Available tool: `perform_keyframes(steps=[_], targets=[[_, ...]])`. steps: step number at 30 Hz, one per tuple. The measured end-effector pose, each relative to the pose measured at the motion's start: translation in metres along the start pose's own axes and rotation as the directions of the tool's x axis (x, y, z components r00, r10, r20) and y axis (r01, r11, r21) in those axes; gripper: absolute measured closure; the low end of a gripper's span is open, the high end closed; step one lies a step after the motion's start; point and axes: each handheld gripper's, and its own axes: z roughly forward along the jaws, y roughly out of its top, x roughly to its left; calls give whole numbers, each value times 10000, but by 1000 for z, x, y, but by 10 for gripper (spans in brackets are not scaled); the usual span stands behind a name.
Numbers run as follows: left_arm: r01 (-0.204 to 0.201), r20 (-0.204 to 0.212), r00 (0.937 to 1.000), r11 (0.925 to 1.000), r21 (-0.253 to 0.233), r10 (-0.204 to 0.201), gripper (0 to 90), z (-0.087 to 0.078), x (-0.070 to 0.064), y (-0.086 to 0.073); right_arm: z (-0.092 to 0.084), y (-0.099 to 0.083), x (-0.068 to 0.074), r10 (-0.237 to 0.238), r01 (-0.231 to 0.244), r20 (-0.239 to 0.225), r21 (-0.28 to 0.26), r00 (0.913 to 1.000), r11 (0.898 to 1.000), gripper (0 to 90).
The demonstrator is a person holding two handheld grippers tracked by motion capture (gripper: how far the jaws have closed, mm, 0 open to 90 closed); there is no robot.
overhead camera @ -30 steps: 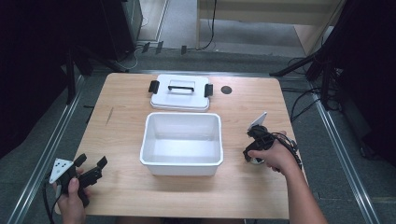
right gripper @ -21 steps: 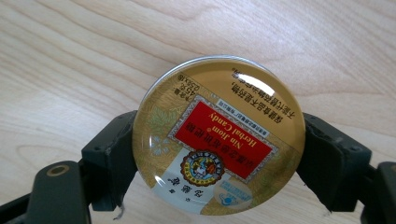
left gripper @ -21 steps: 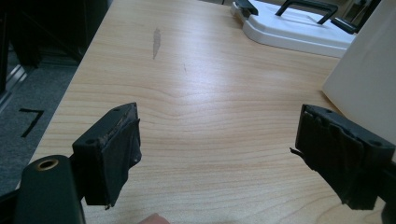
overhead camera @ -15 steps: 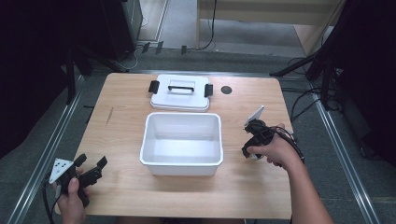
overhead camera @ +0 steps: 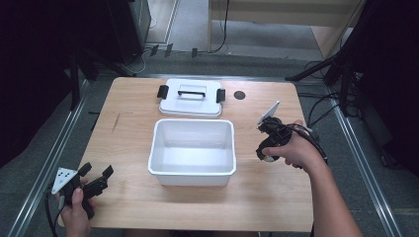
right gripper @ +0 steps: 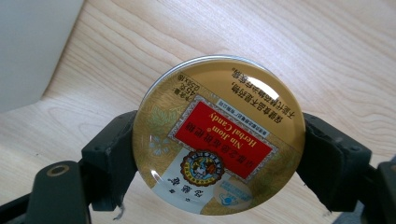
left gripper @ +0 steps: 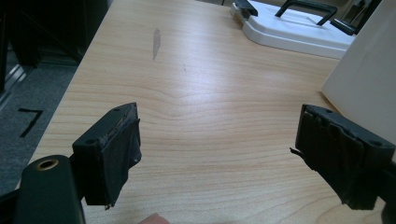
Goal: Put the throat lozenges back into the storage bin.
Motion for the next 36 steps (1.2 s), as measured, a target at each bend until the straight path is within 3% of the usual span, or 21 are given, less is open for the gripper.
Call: perform_keyframes(steps=[14,32,36], targets=[[9,9,10000,10000,-12,-9,148,0,0,0,-35,11,18,-1161,1167,207,-263,9930,9928,204],[80,28,10000,9999,-61,-80,148,1,1,0,-65,32,57,-1873,1879,159,-499,9822,9809,204],[92,47,9999,9999,-77,-92,148,1,1,0,-67,38,66,-2152,2156,118,-589,9765,9747,204]])
